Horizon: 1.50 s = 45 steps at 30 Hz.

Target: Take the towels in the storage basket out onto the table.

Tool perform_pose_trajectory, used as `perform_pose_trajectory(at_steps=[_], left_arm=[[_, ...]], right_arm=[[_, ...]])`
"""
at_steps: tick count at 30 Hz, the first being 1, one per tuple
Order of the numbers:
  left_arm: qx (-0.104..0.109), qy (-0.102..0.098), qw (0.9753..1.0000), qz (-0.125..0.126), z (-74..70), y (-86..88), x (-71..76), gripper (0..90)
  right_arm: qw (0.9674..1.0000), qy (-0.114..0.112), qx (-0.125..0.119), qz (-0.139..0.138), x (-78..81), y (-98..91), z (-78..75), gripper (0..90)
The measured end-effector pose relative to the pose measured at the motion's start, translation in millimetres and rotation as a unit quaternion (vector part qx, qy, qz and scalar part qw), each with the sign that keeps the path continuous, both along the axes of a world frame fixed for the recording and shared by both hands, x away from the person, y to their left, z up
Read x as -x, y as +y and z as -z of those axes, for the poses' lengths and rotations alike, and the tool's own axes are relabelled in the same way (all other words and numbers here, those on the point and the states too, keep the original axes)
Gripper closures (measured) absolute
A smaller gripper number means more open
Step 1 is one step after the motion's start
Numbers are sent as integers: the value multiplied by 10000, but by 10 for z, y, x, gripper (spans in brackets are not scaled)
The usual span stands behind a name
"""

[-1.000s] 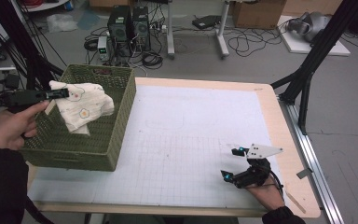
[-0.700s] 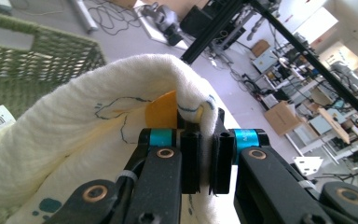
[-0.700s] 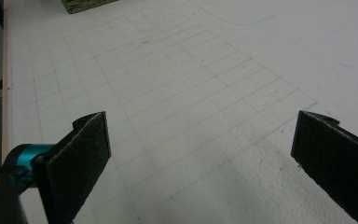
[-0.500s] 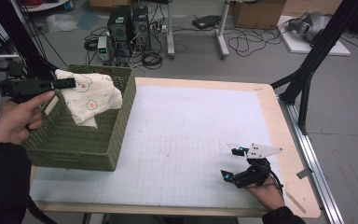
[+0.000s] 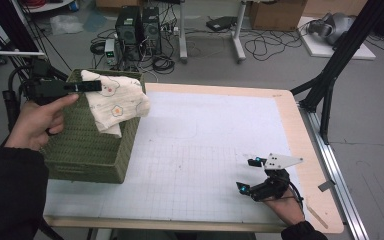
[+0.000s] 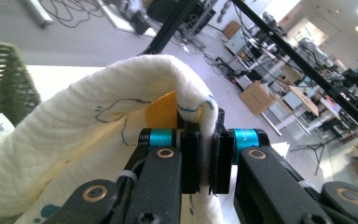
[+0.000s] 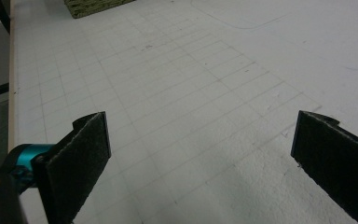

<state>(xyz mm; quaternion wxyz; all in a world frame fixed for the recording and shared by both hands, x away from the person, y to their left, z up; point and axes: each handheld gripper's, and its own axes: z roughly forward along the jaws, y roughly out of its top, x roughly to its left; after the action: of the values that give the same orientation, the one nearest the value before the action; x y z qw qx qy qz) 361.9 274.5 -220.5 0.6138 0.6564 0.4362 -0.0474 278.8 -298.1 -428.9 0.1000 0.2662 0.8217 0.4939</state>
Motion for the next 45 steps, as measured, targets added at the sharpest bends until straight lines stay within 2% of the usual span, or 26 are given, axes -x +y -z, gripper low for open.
perform_pose_trajectory(at_steps=[12, 23, 27, 30, 37, 39, 42, 45], left_arm=[[13, -12, 9989, 475, 13, -439, -79, 853], [-57, 28, 9954, 951, 139, -869, -130, 853], [-40, 81, 9941, 1080, 235, -1018, -146, 853], [-163, 155, 9928, 1177, 328, -1144, -150, 852], [-181, 312, 9901, 1353, 530, -1399, -169, 850], [-299, 309, 9889, 1420, 586, -1475, -169, 850], [-270, 408, 9881, 1458, 692, -1582, -177, 850], [-369, 495, 9871, 1478, 812, -1672, -191, 850]], right_arm=[[10000, -7, -17, -5, -3, -1, -5, 37], [10000, -10, -47, -8, -2, -12, -14, 37], [10000, -19, -57, -6, 2, -14, -20, 37], [10000, -29, -56, -12, 2, -14, -21, 37], [10000, -37, -69, -8, 4, -9, -24, 37], [10000, -48, -72, -4, 4, -6, -22, 37], [10000, -48, -74, -9, 10, -4, -25, 37], [10000, -51, -76, -14, 13, -3, -27, 37]])
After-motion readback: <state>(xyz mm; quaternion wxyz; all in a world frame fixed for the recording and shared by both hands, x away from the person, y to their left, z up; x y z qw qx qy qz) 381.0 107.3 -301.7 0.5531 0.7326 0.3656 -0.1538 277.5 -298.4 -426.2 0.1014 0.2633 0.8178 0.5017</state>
